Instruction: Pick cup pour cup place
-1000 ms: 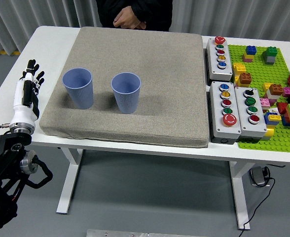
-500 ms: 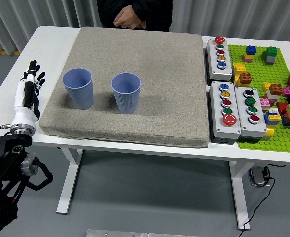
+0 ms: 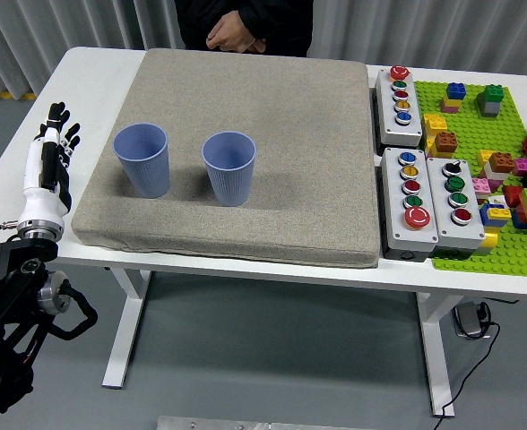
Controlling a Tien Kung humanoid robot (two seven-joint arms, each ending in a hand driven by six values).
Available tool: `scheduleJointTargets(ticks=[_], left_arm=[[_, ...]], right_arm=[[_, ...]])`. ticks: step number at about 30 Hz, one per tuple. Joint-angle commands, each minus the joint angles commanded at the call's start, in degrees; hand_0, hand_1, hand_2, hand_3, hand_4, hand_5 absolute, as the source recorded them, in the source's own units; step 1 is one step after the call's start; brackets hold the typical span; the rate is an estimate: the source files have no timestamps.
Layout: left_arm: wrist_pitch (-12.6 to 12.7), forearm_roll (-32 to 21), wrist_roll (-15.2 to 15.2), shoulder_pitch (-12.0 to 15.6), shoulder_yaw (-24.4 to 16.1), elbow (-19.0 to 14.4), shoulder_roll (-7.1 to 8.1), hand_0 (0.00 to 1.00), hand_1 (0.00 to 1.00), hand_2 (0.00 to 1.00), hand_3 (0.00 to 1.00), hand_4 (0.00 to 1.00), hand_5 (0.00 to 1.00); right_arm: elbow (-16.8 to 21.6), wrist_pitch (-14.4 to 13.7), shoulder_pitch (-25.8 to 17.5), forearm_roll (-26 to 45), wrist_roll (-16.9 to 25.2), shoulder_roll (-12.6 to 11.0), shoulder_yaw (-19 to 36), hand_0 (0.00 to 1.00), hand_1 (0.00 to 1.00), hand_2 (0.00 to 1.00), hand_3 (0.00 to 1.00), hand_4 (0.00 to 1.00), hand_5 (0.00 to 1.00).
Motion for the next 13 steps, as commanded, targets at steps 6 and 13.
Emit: scheduleJointTargets(ticks=[6, 13], left_arm=[[0.3, -0.4, -0.3, -0.6, 0.3, 0.1, -0.31, 0.917, 0.923, 0.998, 0.963, 0.796, 0.998], [0.3, -0.5, -0.4, -0.6, 0.8, 0.1, -0.73, 0.916, 0.922, 0.998, 0.967, 0.795, 0.998]], right_arm=[[0.0, 0.0, 0.2, -0.1, 0.1, -0.1, 0.3, 0.696, 0.633, 0.588, 0.589, 0.002, 0.231], [0.0, 0.0, 0.3, -0.5, -0.1, 0.0, 0.4, 0.696, 0.633, 0.587, 0.589, 0.002, 0.23]])
